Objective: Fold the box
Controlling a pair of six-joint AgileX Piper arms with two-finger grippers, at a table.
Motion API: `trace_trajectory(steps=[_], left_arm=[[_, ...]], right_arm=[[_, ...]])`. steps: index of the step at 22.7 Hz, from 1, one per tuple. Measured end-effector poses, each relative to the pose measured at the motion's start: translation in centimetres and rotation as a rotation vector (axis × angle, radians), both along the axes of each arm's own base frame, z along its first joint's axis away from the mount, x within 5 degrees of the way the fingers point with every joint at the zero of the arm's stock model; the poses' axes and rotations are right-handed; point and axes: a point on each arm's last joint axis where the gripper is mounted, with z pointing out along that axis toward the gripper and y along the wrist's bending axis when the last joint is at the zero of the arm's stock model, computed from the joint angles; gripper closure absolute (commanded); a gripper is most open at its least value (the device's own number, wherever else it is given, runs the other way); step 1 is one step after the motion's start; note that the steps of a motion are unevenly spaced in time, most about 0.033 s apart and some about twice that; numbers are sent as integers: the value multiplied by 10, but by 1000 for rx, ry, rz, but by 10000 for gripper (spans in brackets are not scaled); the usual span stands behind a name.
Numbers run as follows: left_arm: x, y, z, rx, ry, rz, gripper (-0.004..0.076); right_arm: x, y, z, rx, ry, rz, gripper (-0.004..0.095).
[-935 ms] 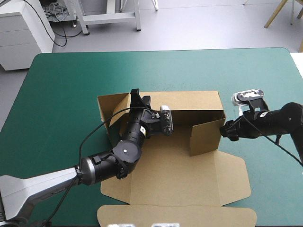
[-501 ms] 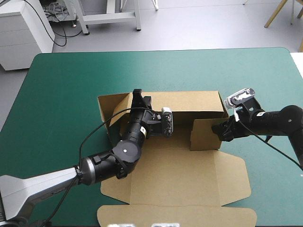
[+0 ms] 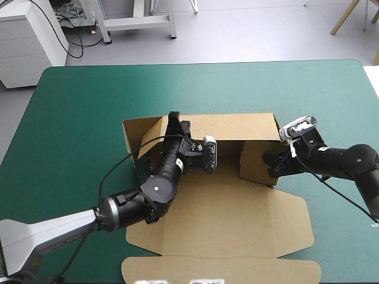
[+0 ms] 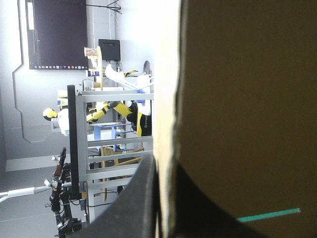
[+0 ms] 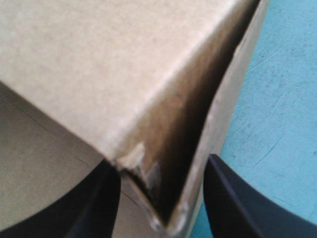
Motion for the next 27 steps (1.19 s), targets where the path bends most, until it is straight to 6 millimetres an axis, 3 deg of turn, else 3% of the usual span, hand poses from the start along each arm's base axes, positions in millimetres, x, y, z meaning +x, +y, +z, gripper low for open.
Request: trace_trajectory(steps=[2,5,11,16,18,21,25,27], left_arm=[[0,-1,-1,3,2,-1,734],[1,-2,-3,16,0,0,734],[2,0,-3,20,-7,22,734],[2,0,-3,19,-4,15,729],[2,-1,-4,18,-3,12,693],[2,-1,-4,18,-2,10,563],[2,-2,-6,14,8,12,260],[2,-2,-7,-8,15,22,190]], right_arm=[[1,0,-1,-1,-19,6,649],[1,1,0,-7,-38,10,898],[6,22,2,-35,-101,-34,905],[6,24,1,-34,-74,-81,905],[6,25,1,-30,-71,-87,907],[6,24,1,-23,-65,-95,907],[5,25,1,-16,-54,-99,907],[5,25,1,-9,-47,-102,907]])
